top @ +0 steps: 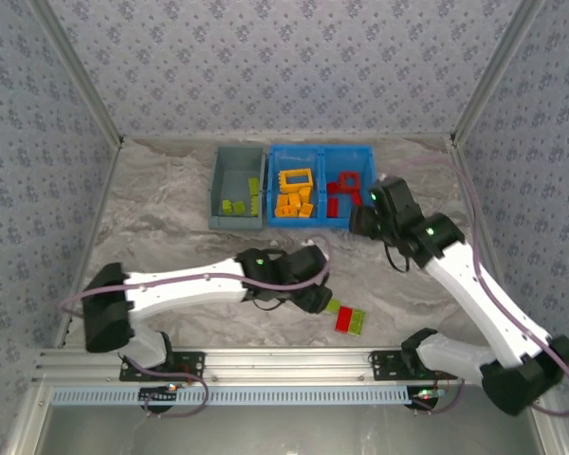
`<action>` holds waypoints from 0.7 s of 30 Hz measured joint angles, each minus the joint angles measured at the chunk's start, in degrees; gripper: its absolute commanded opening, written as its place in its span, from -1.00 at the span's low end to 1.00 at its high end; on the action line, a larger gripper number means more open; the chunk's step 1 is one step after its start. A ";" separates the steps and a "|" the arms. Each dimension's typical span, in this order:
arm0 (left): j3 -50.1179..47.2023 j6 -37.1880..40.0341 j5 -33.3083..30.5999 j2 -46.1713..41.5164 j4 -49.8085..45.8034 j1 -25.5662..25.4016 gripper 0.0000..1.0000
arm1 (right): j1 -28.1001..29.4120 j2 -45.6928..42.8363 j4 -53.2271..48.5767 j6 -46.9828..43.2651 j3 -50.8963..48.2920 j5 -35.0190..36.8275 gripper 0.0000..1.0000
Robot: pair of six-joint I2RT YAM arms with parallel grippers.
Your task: Sort the legos into containers by color
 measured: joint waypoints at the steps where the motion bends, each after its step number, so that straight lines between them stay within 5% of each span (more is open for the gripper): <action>1: 0.96 1.64 0.09 2.49 -0.98 -0.46 0.50 | 0.07 -2.60 -1.86 0.92 -1.64 -0.92 0.45; 8: 9.33 21.90 1.53 13.57 -8.31 -0.28 0.55 | 0.07 -14.95 -10.36 6.54 -5.18 -7.72 0.51; 14: 14.64 40.35 4.22 19.02 -9.51 1.86 0.59 | -0.11 -17.29 -15.89 10.49 -5.16 -10.51 0.54; 21: 19.32 53.35 7.43 24.70 -11.39 2.19 0.66 | -0.74 -19.19 -22.25 11.26 -3.08 -9.79 0.55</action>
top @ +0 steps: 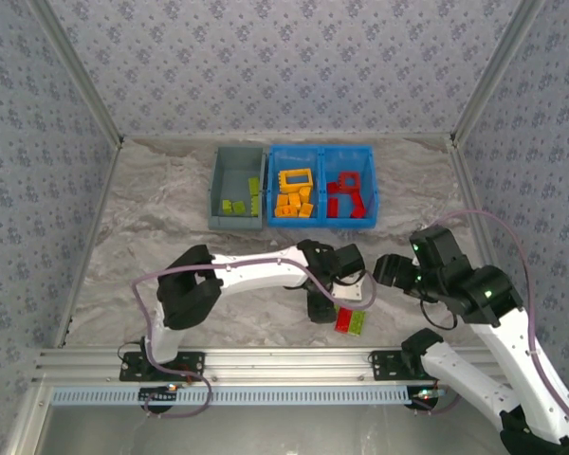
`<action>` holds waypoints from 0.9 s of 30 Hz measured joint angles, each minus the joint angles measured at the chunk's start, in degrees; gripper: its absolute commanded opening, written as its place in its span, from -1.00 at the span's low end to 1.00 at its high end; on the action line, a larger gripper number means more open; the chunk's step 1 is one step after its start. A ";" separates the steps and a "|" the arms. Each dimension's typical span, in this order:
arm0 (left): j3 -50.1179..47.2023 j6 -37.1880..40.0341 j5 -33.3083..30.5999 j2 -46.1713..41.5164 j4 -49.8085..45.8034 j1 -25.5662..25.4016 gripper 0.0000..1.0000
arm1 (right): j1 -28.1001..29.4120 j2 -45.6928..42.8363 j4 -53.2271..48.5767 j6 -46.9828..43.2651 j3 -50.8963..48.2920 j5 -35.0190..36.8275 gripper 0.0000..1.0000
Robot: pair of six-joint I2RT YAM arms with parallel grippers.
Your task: Sort the legos into containers by color
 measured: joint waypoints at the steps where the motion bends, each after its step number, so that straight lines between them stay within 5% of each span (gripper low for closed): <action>1: 0.92 1.09 0.24 0.83 -0.26 0.00 0.65 | -0.04 -0.31 -0.20 0.15 0.44 -0.04 0.55; 13: 7.93 5.33 1.33 10.51 -3.63 0.00 0.51 | -0.13 -1.92 -0.22 0.37 4.28 0.39 0.55; 21: 9.94 5.31 0.63 11.85 -4.24 0.00 -0.20 | -0.17 -2.25 -0.20 0.39 4.28 0.37 0.54; 27: 10.49 4.98 0.55 12.26 -4.35 0.02 -0.35 | -0.28 -2.27 -0.17 0.42 4.15 0.37 0.52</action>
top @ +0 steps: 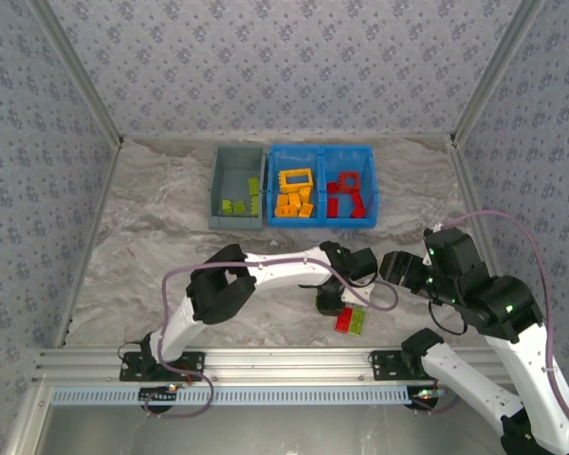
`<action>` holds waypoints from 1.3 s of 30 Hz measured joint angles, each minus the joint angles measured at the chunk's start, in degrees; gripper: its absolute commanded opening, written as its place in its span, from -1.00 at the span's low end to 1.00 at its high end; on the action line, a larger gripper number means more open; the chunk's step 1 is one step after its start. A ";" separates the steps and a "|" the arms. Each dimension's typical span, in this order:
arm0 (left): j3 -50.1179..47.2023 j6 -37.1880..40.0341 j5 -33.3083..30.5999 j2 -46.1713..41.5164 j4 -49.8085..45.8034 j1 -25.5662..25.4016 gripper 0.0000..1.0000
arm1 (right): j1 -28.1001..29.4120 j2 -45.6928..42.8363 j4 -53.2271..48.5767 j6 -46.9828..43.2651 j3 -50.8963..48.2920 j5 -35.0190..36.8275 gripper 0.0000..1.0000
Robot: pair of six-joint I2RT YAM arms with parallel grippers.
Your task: Sort the legos into containers by color
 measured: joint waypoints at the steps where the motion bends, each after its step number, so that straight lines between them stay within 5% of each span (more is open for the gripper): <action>1: 0.00 0.02 0.02 0.00 -0.04 0.00 -0.37 | 0.00 -0.02 0.02 0.13 -0.11 0.00 0.52; 8: -3.19 -2.95 0.26 -2.36 1.81 0.94 -0.40 | -0.09 -0.07 0.13 -0.15 -0.46 -0.07 0.50; 13: -12.39 -7.50 0.24 -11.96 3.32 3.98 -0.40 | -0.09 -0.04 2.27 -2.16 -0.44 -1.14 0.49; 22: -19.12 -16.46 1.55 -34.23 5.44 19.47 -0.39 | 1.40 6.49 12.39 -7.69 -0.17 -6.29 0.45; 32: -9.20 -24.68 2.19 -26.80 4.31 41.79 -0.40 | 28.61 24.13 36.17 -15.15 -0.35 3.41 0.47; 39: 4.20 -31.56 0.55 -12.59 4.04 48.11 -0.41 | 38.58 35.98 52.13 -20.57 -0.31 15.47 0.49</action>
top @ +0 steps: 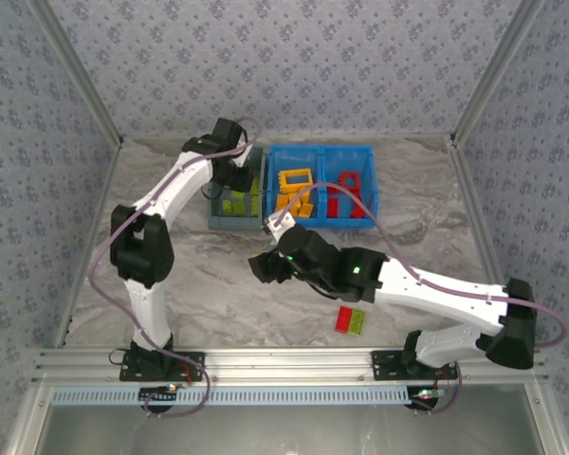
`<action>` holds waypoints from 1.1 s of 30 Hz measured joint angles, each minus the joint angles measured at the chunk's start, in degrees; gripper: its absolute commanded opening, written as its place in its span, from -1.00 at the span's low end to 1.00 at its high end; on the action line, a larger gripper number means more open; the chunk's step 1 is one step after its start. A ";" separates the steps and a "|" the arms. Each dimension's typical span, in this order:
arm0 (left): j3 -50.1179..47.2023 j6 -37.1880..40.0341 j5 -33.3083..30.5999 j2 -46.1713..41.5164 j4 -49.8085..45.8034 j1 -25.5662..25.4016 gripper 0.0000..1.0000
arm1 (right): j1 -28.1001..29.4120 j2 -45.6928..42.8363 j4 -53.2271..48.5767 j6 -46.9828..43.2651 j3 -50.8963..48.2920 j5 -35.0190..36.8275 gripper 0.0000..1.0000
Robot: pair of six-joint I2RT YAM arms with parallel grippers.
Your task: Sort the legos into containers by color
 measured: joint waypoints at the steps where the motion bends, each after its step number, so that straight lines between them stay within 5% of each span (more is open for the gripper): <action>1: 1.55 -0.72 -0.17 1.70 -0.20 0.42 -0.41 | 0.13 0.72 0.76 -0.11 0.02 0.94 0.49; 15: 16.92 -6.71 -2.05 18.93 -2.73 2.56 -0.25 | 0.13 0.83 2.23 3.50 -1.64 6.97 0.47; 22: 17.05 -7.91 -1.95 19.34 -3.13 2.89 0.19 | 0.13 -1.53 -2.32 9.77 -5.55 8.55 0.46; 33: 7.67 -11.10 -1.20 9.01 -1.18 2.54 0.32 | -0.70 -5.53 -24.55 31.56 -6.49 11.61 0.38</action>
